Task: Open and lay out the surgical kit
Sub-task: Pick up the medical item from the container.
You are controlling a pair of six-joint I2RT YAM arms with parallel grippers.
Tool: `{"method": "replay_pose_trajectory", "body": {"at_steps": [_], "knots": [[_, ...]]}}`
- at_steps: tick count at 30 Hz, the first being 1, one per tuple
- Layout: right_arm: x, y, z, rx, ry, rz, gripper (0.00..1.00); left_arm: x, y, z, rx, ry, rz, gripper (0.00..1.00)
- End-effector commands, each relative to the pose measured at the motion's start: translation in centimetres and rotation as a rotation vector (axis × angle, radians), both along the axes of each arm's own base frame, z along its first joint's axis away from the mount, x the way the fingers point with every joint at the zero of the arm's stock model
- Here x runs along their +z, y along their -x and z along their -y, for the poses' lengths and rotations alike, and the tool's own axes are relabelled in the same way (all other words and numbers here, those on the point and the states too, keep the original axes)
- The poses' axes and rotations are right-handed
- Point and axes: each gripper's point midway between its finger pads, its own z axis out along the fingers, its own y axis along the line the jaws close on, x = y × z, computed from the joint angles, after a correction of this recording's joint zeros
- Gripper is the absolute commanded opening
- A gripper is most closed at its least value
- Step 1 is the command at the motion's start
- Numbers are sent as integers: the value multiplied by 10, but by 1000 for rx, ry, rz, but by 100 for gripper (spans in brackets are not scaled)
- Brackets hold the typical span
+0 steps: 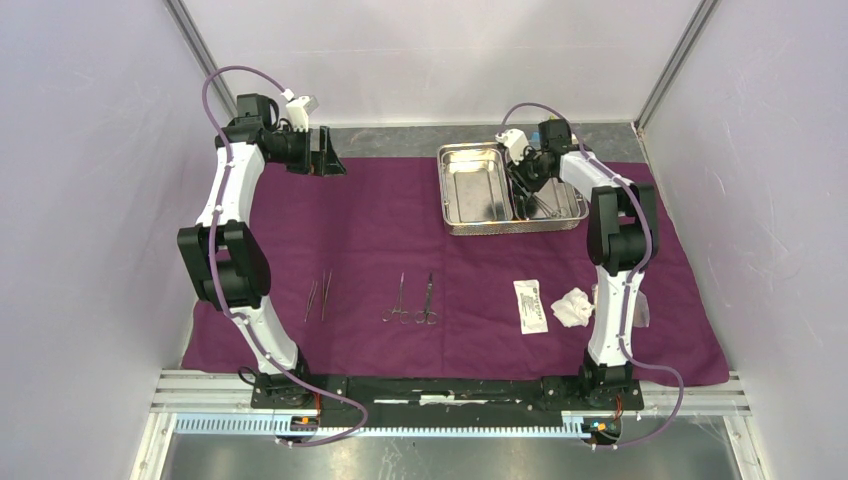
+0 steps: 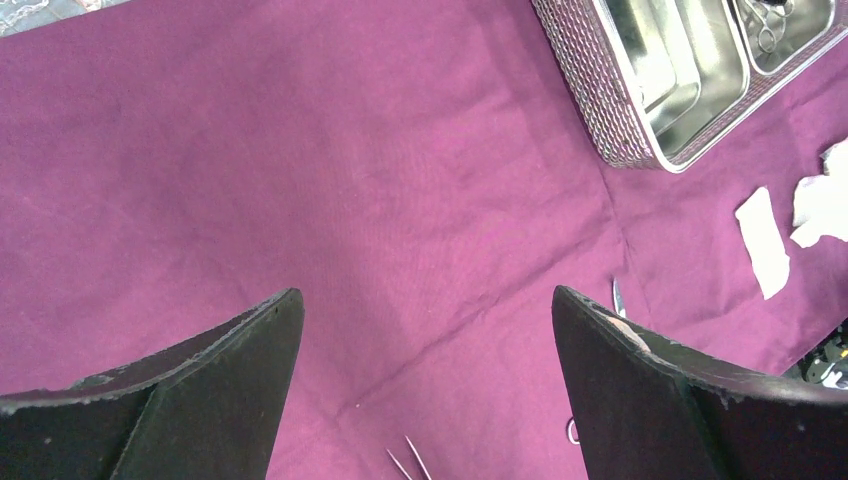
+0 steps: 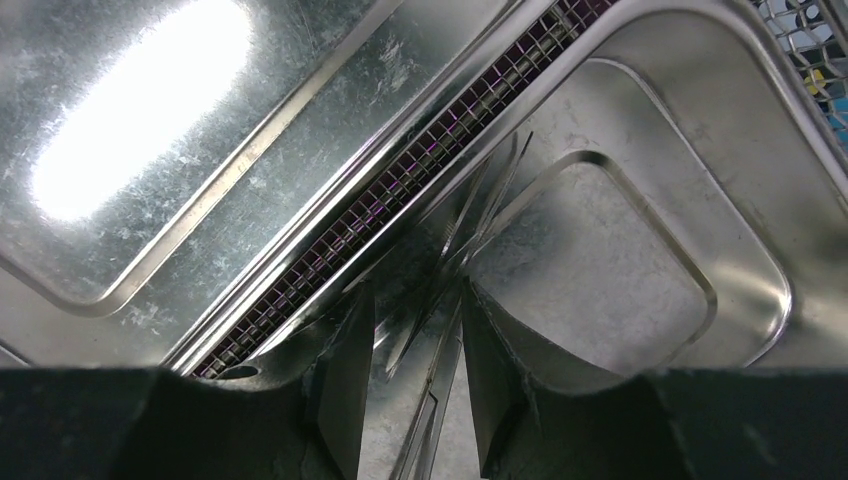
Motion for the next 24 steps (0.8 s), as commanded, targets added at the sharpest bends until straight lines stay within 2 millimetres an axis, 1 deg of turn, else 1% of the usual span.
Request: {"method": "replay_pose_trajectory", "body": {"at_steps": [1, 7, 13, 16, 21, 24], "knots": [[-1, -7, -1, 23, 34, 27, 43, 14, -5, 4, 17, 48, 3, 100], [-8, -5, 5, 11, 67, 39, 32, 16, -7, 3, 21, 43, 10, 100], [-7, -10, 8, -4, 82, 62, 20, 14, -7, -1, 28, 20, 13, 100], [-3, -13, 9, -13, 81, 74, 15, 13, -6, -1, 26, 16, 15, 100], [11, -17, 10, -31, 77, 107, 6, 14, -4, -1, 22, 16, 17, 100], [19, -19, 14, -52, 84, 122, 2, 14, -5, 0, 16, 17, 22, 100]]}}
